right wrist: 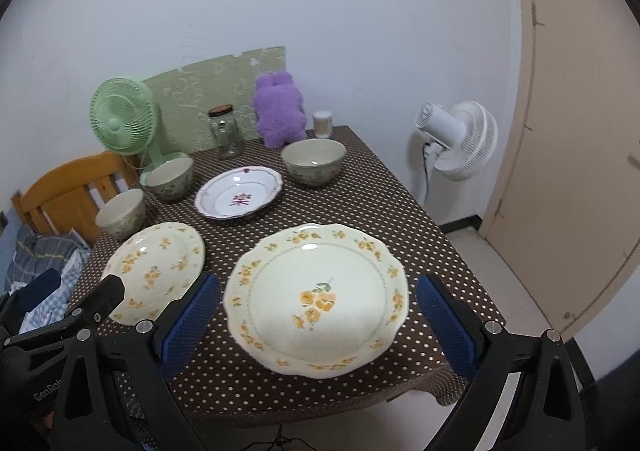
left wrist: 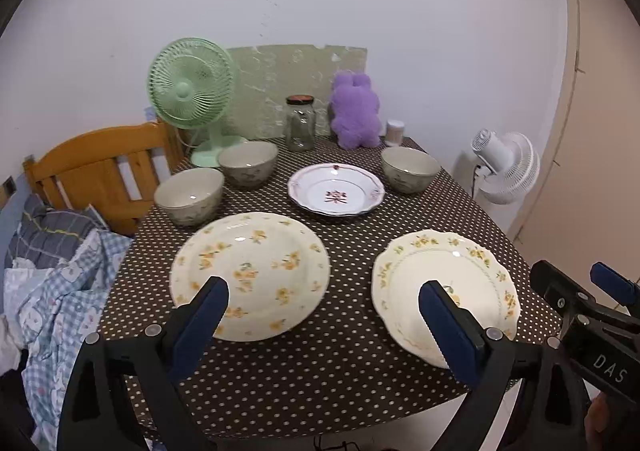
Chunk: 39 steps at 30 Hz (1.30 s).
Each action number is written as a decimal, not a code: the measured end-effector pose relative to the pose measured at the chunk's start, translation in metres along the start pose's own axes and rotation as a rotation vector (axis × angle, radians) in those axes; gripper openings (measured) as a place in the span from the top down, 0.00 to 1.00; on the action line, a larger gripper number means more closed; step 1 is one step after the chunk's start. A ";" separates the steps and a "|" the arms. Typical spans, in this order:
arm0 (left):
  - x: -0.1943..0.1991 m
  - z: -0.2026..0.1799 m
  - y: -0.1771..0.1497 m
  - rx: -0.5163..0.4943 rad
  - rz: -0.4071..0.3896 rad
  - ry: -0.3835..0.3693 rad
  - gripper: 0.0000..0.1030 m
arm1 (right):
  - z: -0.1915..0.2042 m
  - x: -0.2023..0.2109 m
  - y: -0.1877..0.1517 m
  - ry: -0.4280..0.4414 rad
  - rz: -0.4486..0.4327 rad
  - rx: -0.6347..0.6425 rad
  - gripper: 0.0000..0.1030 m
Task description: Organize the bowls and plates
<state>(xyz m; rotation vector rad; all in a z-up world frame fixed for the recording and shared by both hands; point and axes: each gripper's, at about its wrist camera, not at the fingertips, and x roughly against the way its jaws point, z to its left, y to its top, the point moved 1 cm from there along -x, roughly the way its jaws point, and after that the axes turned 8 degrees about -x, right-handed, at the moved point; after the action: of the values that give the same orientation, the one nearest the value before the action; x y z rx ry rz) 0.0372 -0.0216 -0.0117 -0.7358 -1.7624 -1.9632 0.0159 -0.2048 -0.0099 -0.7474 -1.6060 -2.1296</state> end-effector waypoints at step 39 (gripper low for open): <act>-0.175 -0.106 -0.009 0.039 0.345 0.054 0.18 | -0.086 -0.206 0.017 0.039 0.367 0.050 0.18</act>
<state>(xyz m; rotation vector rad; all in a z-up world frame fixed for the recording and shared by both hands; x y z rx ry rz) 0.1559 -0.1339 -0.1349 -0.8972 -1.5202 -1.6970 0.1726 -0.2966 -0.1404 -0.9001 -1.3728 -1.8237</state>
